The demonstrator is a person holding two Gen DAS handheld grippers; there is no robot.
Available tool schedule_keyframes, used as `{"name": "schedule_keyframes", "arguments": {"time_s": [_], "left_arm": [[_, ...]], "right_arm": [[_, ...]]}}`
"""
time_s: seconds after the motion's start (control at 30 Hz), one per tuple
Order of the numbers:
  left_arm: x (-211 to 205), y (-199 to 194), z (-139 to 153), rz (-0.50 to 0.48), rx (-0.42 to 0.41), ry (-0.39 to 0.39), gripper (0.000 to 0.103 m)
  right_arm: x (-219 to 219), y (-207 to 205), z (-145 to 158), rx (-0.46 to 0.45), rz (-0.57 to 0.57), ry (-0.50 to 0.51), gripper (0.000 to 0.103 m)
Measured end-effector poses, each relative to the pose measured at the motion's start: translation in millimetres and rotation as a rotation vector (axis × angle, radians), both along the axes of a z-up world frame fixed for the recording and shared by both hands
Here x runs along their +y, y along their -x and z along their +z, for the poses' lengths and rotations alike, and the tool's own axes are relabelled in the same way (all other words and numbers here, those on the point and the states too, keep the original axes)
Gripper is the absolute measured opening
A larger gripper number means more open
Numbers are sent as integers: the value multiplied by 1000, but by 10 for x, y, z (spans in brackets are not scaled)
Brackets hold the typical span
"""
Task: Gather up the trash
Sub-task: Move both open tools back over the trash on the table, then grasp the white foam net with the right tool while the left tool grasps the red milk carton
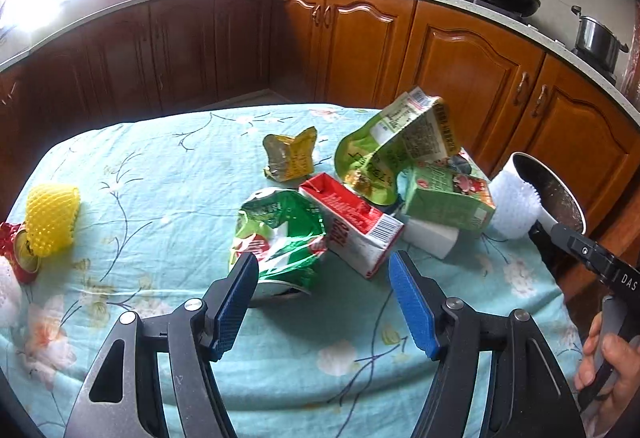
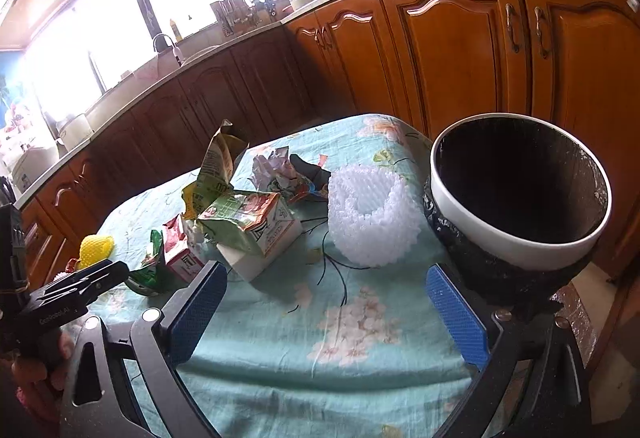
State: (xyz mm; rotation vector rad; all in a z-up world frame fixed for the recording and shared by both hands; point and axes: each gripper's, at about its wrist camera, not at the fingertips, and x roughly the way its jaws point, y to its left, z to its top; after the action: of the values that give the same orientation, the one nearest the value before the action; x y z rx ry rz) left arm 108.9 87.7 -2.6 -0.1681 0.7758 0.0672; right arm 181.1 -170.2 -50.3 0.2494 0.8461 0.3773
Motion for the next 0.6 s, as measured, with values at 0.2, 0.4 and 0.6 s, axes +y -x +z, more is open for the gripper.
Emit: {"name": "schedule_keyframes", "arguments": {"time_s": [0.2,0.4,0.6], "left_arm": [[94,-155,-30,-6,26,40,67],[-195,-323,-34,-88,21,63,67],[-460,-581,-41,-143,18,48,67]], "right_arm": [[24,-203,-75,2,-8,44,100],[66,-360,-164,12,-4,73,91],[97,-524,-285,35,0,93,69]]}}
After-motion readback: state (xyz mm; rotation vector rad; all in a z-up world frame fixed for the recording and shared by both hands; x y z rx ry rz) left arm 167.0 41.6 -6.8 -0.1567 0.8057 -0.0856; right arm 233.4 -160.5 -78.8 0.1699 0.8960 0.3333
